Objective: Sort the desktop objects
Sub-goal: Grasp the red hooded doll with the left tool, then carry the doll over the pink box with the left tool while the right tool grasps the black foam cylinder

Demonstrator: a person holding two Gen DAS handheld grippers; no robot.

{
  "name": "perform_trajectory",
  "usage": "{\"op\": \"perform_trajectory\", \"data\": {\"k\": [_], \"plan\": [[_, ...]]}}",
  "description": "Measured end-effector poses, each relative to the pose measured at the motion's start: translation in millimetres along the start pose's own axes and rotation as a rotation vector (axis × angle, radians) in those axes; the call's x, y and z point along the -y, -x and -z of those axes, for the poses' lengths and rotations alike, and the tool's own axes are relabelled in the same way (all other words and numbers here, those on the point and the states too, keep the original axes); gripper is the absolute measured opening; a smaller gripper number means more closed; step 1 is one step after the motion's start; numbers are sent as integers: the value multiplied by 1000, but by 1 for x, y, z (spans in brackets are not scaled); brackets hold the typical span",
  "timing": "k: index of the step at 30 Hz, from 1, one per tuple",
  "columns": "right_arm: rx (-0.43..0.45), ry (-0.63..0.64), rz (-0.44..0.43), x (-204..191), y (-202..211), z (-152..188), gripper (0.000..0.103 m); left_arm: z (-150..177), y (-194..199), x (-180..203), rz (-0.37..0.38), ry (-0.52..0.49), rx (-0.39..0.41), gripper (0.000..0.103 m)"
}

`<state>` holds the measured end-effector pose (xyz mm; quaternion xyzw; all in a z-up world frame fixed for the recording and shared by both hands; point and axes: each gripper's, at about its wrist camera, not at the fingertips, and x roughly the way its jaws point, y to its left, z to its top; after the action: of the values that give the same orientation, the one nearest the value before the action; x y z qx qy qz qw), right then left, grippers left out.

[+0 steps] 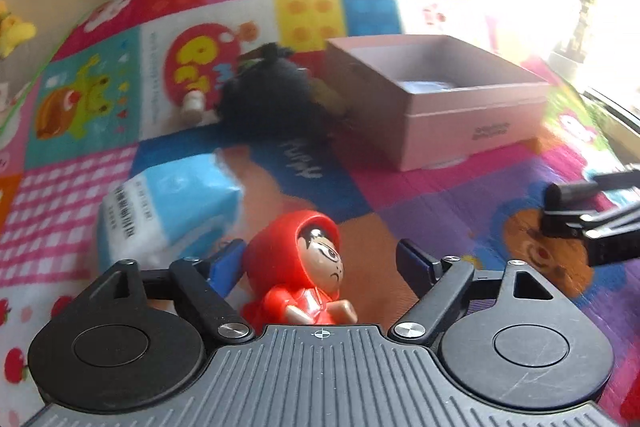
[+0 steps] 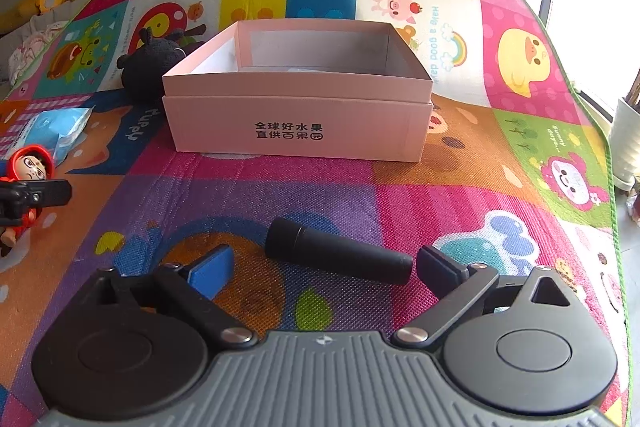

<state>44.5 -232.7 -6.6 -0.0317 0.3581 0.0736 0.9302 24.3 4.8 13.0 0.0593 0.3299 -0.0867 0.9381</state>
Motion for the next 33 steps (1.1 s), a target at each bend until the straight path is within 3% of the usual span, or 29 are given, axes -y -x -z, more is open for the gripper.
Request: {"op": "perform_trajectory", "data": {"k": [2,3,6,8,10,14,21,26,27,28,30,33], "plan": [[3,19,-18,-3,1,1,98,4,0,14,52,-56,3,91],[2,32,-32,-4,2,1,98,7,-1,19,49,-76,-2,100],[-16,74,-98,-8,2,1,101,10,-7,15,20,-27,-52,103],[-34,84,-122,-9,1,1,103,11,-9,1,48,72,-74,103],[-39,83,-124,-9,1,1,103,10,-8,-4,47,95,-84,103],[-46,78,-123,-9,1,0,103,13,-9,3,13,59,-82,103],[-55,71,-117,-9,-1,-1,103,11,-8,1,23,54,-90,103],[-59,68,-116,-9,-1,-2,103,7,10,6,14,10,3,103],[-59,68,-114,-9,-1,-1,103,6,10,9,8,-17,4,100],[-58,68,-114,-9,-1,-1,103,6,9,12,-1,-41,-6,86],[-53,69,-117,-8,-1,-1,103,8,4,16,-31,-67,-31,72],[-52,73,-119,-8,1,-1,103,9,4,12,-28,-44,-29,70]]}}
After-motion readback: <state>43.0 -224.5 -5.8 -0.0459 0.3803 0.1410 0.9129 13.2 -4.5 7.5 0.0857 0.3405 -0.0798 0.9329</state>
